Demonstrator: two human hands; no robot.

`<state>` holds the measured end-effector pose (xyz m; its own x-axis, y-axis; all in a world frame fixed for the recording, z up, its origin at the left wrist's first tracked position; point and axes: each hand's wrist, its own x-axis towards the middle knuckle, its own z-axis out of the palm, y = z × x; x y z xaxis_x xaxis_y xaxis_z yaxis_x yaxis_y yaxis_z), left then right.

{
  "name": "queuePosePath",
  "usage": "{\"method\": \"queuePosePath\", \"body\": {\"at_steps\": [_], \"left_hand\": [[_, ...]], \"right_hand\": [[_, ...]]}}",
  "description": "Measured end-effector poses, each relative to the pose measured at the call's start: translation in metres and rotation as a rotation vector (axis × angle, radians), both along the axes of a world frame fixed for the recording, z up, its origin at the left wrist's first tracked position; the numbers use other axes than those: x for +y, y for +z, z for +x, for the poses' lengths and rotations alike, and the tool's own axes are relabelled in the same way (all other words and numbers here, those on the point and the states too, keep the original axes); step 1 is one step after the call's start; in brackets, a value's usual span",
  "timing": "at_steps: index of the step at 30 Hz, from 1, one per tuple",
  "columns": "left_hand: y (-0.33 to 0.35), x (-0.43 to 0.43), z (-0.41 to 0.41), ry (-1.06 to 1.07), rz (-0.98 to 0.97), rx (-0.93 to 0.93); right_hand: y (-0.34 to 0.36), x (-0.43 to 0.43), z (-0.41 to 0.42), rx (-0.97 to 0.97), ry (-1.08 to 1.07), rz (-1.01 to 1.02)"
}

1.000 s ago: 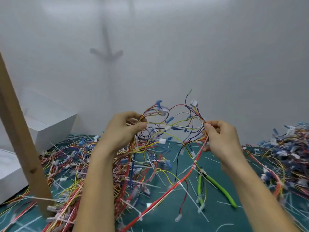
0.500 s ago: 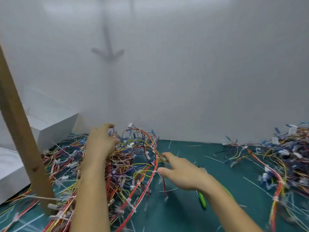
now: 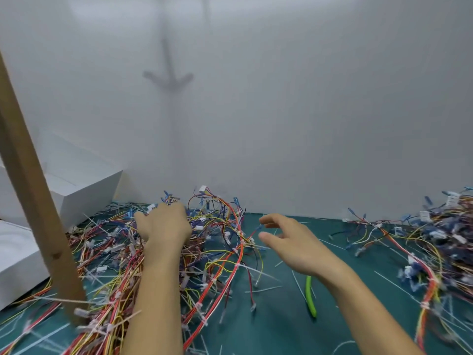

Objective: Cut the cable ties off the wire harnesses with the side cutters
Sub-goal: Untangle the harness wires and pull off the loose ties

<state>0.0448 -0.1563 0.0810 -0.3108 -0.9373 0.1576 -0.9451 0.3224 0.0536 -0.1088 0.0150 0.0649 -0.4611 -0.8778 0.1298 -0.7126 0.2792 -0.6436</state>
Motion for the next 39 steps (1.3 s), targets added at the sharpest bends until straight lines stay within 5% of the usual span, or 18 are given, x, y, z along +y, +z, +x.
{"method": "queuePosePath", "body": {"at_steps": [4,9,16,22,26,32,39], "left_hand": [[0.012,0.003,0.005,-0.012,-0.131,0.102],[0.05,0.026,0.017,-0.173,-0.301,0.454],[0.08,0.071,0.016,-0.493,-0.219,0.858],[0.079,0.093,-0.015,-0.554,-0.185,1.143],[0.076,0.1,-0.039,-0.53,-0.014,1.325],[0.095,0.115,-0.074,-0.714,0.554,1.565],[0.087,0.087,-0.075,-0.673,0.69,1.438]], "right_hand": [[0.003,0.001,0.002,-0.011,-0.015,-0.055],[0.011,0.002,0.006,-0.035,-0.025,-0.174],[0.032,0.011,0.025,-0.358,0.152,-0.374],[0.04,0.012,0.042,-0.502,0.303,-0.421],[0.045,0.017,0.041,-0.553,0.296,-0.464],[0.051,0.023,0.024,-0.586,0.044,-0.694],[0.074,0.061,-0.035,-0.436,-0.249,-0.891]]}}
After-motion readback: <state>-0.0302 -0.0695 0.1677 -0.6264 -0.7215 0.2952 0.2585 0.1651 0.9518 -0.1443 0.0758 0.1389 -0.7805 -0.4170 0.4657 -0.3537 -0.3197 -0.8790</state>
